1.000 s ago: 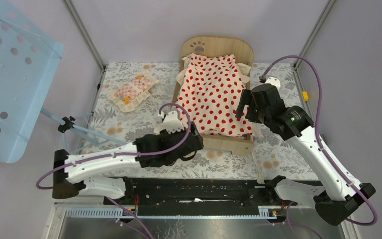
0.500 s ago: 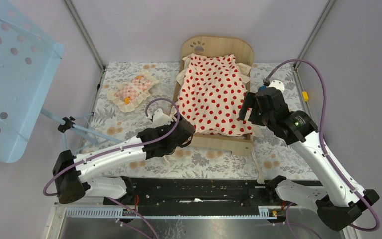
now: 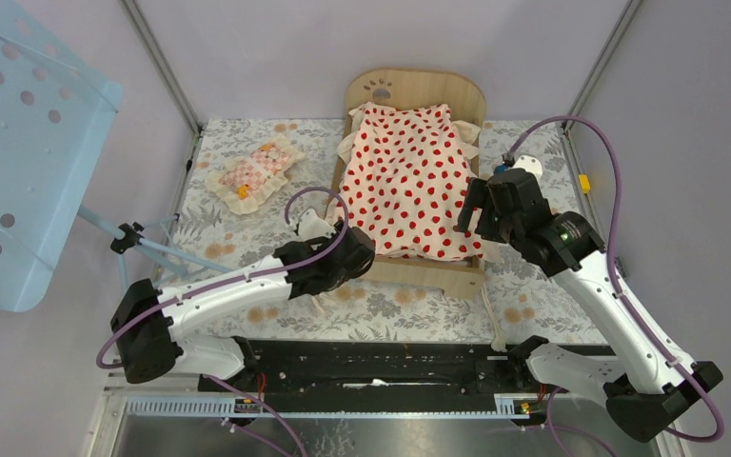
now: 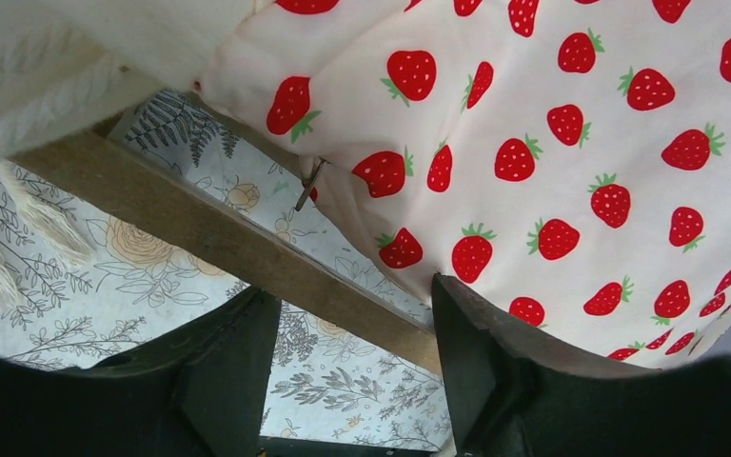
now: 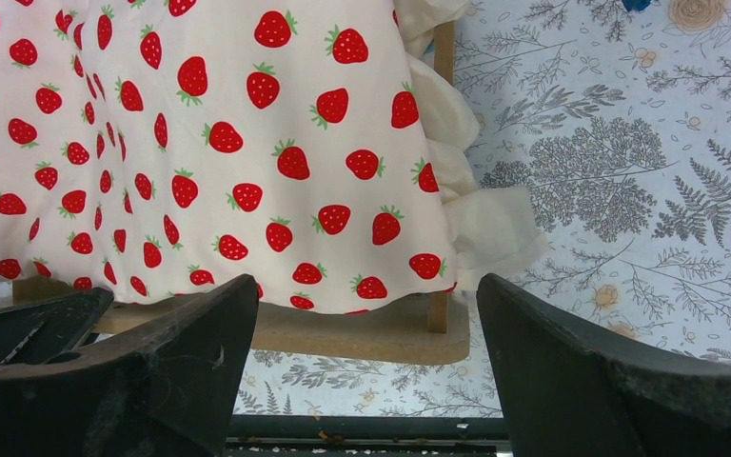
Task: Set up the pet bed
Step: Adjust the bed frame at the center of the board.
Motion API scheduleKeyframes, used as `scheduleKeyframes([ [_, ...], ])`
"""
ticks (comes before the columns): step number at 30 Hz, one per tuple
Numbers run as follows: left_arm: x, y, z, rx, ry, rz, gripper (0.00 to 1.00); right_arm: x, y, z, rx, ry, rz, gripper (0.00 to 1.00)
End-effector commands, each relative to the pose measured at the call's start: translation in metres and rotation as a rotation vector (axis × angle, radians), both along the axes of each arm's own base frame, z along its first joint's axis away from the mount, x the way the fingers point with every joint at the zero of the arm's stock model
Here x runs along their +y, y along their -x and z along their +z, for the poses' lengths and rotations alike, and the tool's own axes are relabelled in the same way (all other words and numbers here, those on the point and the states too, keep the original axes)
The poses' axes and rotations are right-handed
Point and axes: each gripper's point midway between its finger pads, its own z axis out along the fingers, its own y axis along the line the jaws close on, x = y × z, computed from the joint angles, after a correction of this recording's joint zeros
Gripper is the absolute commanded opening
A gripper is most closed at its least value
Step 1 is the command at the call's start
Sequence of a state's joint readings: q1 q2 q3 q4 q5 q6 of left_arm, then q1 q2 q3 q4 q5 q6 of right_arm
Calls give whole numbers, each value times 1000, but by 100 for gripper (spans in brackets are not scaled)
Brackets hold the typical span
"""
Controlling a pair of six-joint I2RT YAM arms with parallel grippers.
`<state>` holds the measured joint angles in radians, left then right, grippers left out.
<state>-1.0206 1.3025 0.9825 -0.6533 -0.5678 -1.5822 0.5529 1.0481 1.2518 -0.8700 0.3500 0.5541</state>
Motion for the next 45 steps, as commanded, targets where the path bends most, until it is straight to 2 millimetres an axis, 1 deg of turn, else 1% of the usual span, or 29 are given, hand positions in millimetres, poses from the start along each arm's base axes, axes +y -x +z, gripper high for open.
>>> scheduleKeyframes([
  [1, -6, -2, 9, -9, 77, 16, 57, -5, -6, 6, -42, -2, -15, 93],
  [5, -3, 2, 0, 6, 69, 13, 48, -7, -8, 4, -40, 1, -22, 93],
  [9, 0, 2, -6, 6, 50, 0, 43, -8, -10, 2, -37, -2, -25, 94],
  [12, 2, -2, -12, 12, 39, -34, 45, -8, -11, 0, -32, -2, -25, 95],
  [15, 12, -6, -23, 45, 31, -70, 49, -10, -13, -2, -28, -1, -29, 95],
  [17, 19, -9, -30, 62, 31, -89, 49, -11, -14, -1, -31, -2, -30, 95],
  [18, 23, -11, -32, 68, 28, -93, 46, -12, -14, -1, -31, -2, -32, 95],
  [20, 30, -14, -35, 72, 16, -108, 37, -14, -15, -1, -32, -2, -35, 95],
  [23, 41, -17, -33, 74, -25, -143, 20, -17, -16, 0, -33, -1, -42, 95],
  [26, 53, -19, -32, 89, -73, -187, 1, -18, -18, -1, -32, 3, -43, 95],
  [27, 57, -20, -31, 96, -85, -196, 0, -19, -18, -2, -30, 3, -45, 95],
  [30, 72, -22, -29, 103, -114, -216, 0, -21, -19, -4, -25, 7, -47, 96],
  [32, 85, -22, -26, 105, -129, -209, 0, -23, -20, -4, -25, 10, -52, 96],
  [37, 122, -27, -12, 79, -172, -186, 0, -26, -20, -10, -17, 15, -60, 97],
  [40, 140, -32, -6, 72, -204, -178, 0, -29, -21, -13, -13, 21, -67, 97],
  [42, 148, -36, -4, 69, -223, -184, 0, -32, -27, -13, -22, 30, -69, 99],
  [44, 150, -41, -3, 68, -223, -193, 0, -37, -40, -6, -40, 37, -70, 100],
  [45, 150, -44, -3, 65, -224, -200, 0, -39, -49, -1, -54, 38, -64, 100],
])
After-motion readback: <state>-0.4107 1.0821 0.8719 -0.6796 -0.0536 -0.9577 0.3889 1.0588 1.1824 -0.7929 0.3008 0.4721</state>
